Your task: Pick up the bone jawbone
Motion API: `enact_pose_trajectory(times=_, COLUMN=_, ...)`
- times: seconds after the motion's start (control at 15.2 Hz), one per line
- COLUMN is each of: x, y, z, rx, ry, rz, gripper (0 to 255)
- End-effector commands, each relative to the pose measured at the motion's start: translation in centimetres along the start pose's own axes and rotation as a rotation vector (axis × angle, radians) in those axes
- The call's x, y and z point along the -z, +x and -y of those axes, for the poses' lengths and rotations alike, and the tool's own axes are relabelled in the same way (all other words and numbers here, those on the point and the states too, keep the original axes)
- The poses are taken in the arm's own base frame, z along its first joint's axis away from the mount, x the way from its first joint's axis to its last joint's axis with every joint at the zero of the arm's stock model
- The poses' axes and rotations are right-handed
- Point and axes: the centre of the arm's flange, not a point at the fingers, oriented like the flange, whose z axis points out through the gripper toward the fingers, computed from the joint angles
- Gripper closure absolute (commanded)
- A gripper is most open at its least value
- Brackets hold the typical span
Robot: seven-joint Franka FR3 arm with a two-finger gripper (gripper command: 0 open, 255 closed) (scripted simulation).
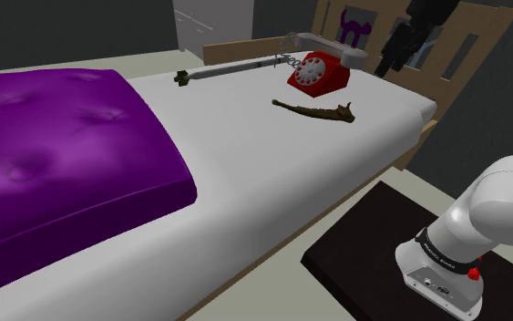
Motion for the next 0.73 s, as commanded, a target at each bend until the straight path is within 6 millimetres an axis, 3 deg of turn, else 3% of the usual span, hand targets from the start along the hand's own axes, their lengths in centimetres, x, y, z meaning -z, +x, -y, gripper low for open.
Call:
enact_pose_trajectory(times=0.0, x=0.0, y=0.0, z=0.0, rx=0.000, ry=0.000, rz=0.000, gripper=0)
enact_pose_trajectory(times=0.33, x=-4.4, y=6.5, z=0.8, rx=0.203, ry=0.037, rz=0.103, gripper=0)
enact_pose_trajectory(times=0.66, x=-9.4, y=12.1, z=3.0, rx=0.406, ry=0.073, rz=0.205, gripper=0)
